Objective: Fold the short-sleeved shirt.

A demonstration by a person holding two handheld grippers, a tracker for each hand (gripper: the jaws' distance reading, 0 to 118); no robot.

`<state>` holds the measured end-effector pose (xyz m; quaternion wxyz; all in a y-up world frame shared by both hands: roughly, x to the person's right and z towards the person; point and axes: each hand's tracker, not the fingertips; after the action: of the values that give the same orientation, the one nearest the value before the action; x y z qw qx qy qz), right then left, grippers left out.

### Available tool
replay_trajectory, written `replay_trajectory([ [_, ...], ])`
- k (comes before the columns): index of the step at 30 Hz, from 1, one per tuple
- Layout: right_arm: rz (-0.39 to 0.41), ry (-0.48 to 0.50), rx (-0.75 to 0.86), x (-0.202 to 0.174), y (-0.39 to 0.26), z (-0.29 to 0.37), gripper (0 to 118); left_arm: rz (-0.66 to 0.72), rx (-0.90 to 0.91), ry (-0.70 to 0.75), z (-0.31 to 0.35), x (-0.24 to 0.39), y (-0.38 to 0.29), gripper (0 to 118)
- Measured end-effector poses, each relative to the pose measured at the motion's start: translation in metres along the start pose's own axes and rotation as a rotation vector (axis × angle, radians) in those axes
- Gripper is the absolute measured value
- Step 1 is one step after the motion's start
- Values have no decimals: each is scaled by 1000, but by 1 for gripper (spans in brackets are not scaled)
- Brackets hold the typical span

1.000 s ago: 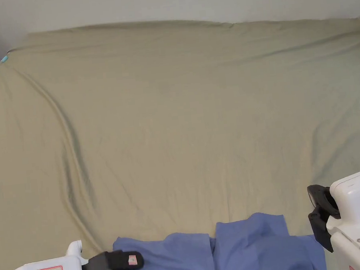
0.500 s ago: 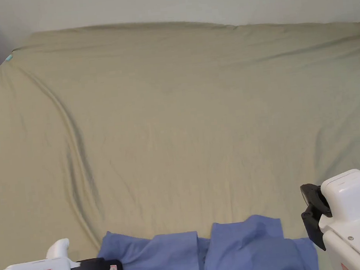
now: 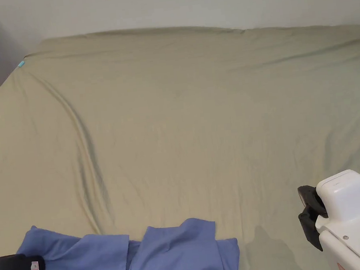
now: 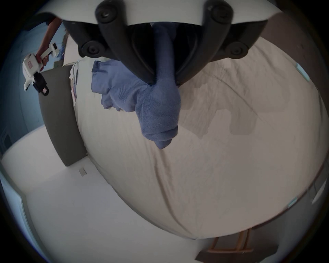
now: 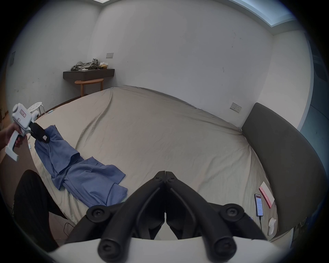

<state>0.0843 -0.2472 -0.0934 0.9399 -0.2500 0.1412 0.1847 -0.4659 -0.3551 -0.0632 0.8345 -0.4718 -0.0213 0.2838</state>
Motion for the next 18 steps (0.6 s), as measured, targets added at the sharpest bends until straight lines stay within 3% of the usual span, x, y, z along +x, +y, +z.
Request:
replay_trajectory([
  [7, -2, 1, 11, 3, 0, 8, 0, -67, -52, -59, -17, 103, 7, 7],
  [10, -8, -13, 8, 8, -5, 11, 0, -105, -90, -150, -45, 138, -1, 7],
  [18, -58, -37, -12, 27, -19, 11, 0, -177, -214, -128, -147, 205, -39, 7],
])
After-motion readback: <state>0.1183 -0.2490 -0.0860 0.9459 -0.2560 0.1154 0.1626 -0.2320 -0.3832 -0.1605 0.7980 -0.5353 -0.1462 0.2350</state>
